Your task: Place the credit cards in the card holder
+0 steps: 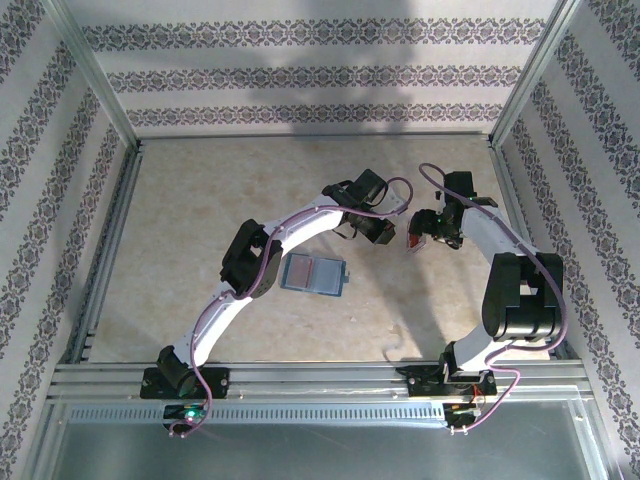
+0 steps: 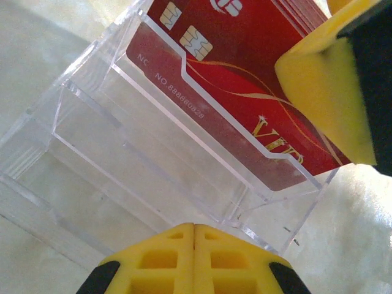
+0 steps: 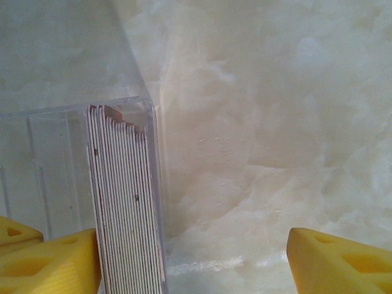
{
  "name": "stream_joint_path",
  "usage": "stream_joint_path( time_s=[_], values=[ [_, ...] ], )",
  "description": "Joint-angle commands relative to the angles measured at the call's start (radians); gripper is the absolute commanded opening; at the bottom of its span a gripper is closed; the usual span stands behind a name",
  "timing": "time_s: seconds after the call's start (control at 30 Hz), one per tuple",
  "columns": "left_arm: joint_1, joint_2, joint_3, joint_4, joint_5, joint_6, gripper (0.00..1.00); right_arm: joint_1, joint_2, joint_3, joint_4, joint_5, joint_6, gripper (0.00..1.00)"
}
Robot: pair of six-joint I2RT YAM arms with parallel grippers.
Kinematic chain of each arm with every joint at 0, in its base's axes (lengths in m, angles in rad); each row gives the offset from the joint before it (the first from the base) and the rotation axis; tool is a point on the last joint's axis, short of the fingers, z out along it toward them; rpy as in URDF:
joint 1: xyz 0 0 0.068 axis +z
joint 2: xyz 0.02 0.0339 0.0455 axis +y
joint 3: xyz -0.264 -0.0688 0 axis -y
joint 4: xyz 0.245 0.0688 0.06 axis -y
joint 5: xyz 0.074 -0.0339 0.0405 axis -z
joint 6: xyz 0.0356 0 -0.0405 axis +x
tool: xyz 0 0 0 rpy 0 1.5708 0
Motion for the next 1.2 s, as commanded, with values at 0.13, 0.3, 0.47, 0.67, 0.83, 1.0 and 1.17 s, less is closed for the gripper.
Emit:
stream_joint_path(
  time_s=[0.13,0.3,0.47,0.67,0.83,1.0,1.17],
  values=[
    [-0.016,0.012,-0.049,-0.058,-0.044,0.038,0.0,-0.012,-0.037,-0.009,-0.006,0.028,-0.014,0.76],
    [-0.016,0.01,-0.055,-0.055,-0.038,0.027,0.0,-0.011,-0.043,-0.009,-0.012,0.025,-0.014,0.72],
    [-0.016,0.012,-0.054,-0.052,-0.043,0.026,0.0,-0.011,-0.045,-0.008,-0.014,0.025,-0.015,0.71],
    [-0.016,0.018,-0.052,-0.053,-0.042,0.024,0.0,-0.01,-0.053,-0.006,-0.024,0.024,-0.018,0.63],
    [-0.016,0.021,-0.047,-0.053,-0.04,0.023,0.0,0.001,-0.063,-0.003,-0.034,0.03,-0.024,0.56],
    [-0.016,0.018,-0.048,-0.056,-0.04,0.025,0.0,0.016,-0.07,0.0,-0.044,0.045,-0.029,0.48],
    [-0.016,0.016,-0.051,-0.053,-0.043,0.025,0.0,0.022,-0.07,-0.001,-0.049,0.051,-0.032,0.4]
  ],
)
